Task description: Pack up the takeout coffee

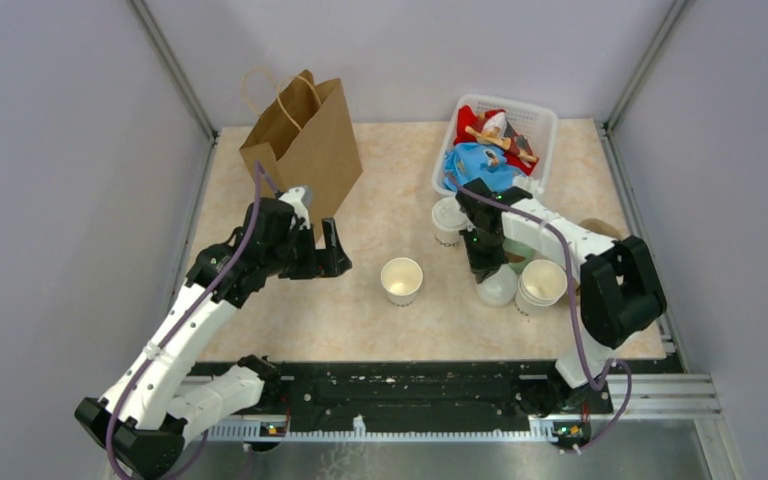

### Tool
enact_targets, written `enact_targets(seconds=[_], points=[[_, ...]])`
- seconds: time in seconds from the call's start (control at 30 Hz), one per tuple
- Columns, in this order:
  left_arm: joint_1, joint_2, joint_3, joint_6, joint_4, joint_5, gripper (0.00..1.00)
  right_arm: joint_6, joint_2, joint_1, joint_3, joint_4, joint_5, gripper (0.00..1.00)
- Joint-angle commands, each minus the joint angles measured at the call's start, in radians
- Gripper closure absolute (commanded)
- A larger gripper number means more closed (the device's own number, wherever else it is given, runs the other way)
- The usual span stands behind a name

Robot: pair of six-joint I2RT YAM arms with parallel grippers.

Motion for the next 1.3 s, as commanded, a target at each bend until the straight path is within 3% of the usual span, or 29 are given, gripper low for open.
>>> enact_targets(seconds=[0.0, 0.33, 0.7, 1.0, 1.1, 1.27], points=[[0.003, -0.004, -0.001, -0.001, 0.046, 0.01, 0.05, 0.028, -0.051, 0.098, 0.07, -0.071, 0.252, 1.0], [0.004, 0.007, -0.006, -0.005, 0.065, 0.032, 0.05, 0.0, -0.057, 0.179, 0.052, -0.04, 0.347, 1.0], [0.003, 0.012, 0.002, -0.011, 0.066, 0.032, 0.05, 0.041, 0.063, 0.327, 0.128, -0.139, 0.507, 1.0], [0.003, 0.01, 0.001, -0.016, 0.063, 0.028, 0.05, 0.056, 0.043, 0.339, 0.227, -0.243, 0.533, 1.0], [0.004, 0.008, 0.018, -0.022, 0.062, 0.043, 0.04, 0.02, -0.006, 0.344, 0.355, -0.288, 0.414, 1.0], [0.005, 0.001, 0.127, -0.054, 0.15, 0.154, 0.02, 0.023, -0.092, 0.281, 0.581, -0.202, -0.038, 1.0]])
